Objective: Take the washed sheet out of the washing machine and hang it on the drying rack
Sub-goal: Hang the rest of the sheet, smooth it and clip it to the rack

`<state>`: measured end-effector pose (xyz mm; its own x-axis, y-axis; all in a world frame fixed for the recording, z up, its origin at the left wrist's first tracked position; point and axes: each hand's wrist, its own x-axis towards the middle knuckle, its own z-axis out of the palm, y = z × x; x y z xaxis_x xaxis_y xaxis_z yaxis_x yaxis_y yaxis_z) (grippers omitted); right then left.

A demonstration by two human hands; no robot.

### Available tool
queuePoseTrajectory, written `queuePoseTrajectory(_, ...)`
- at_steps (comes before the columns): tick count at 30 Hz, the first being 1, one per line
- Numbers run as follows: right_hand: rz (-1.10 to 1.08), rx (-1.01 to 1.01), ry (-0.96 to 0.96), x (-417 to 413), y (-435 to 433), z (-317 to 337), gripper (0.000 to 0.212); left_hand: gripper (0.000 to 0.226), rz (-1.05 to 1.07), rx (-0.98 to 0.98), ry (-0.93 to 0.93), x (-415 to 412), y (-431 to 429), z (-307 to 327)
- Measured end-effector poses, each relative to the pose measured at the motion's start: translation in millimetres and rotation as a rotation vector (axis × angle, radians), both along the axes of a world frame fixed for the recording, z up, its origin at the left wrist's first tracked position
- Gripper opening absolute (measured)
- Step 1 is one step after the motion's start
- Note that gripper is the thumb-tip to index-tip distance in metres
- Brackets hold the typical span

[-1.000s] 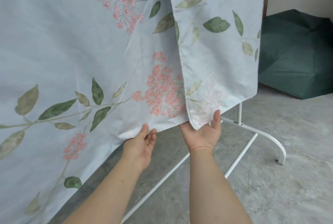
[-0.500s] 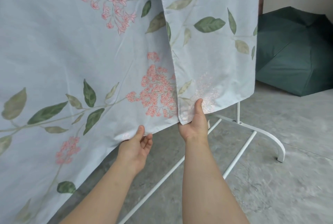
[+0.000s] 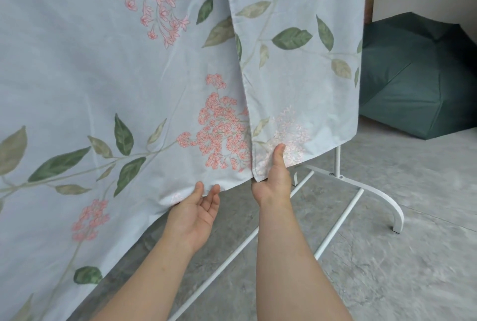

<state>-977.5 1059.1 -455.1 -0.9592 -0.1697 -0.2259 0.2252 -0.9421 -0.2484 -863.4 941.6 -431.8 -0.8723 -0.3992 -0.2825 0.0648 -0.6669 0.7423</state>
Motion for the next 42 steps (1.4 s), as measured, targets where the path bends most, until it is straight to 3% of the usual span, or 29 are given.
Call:
queuePoseTrajectory(6,0.032,-0.133,0.023,10.4,-4.7,4.1,0.048,0.011,0.054,-0.045,-0.046,-4.6,0.0,2.6)
queuePoseTrajectory(15,0.016,-0.254,0.032,12.6,-15.7,2.0,0.066,0.021,0.066,-0.113,-0.078,-3.6,0.2,3.2)
queuePoseTrajectory(18,-0.031,-0.376,-0.049,13.2,-9.3,3.0,0.062,0.024,0.071,-0.112,-0.086,-5.4,0.4,3.5)
queuePoseTrajectory(21,-0.016,-0.430,-0.060,13.7,-4.4,3.1,0.041,0.026,0.080,-0.118,-0.097,-8.6,-1.4,2.5)
queuePoseTrajectory(28,-0.019,-0.262,-0.105,9.7,-11.0,10.4,0.021,0.024,0.101,-0.131,-0.107,-13.5,-9.3,2.9)
queuePoseTrajectory(34,-0.019,-0.185,-0.231,9.7,-12.5,21.1,0.024,0.030,0.108,-0.082,-0.148,-12.0,-10.5,10.4)
queuePoseTrajectory(37,-0.032,0.055,-0.331,20.4,-1.9,38.7,0.026,0.035,0.057,-0.037,-0.318,-8.6,-8.5,31.2)
queuePoseTrajectory(42,-0.034,0.459,-0.718,68.0,21.3,80.5,0.037,0.046,-0.154,0.101,-0.642,14.5,8.7,103.0)
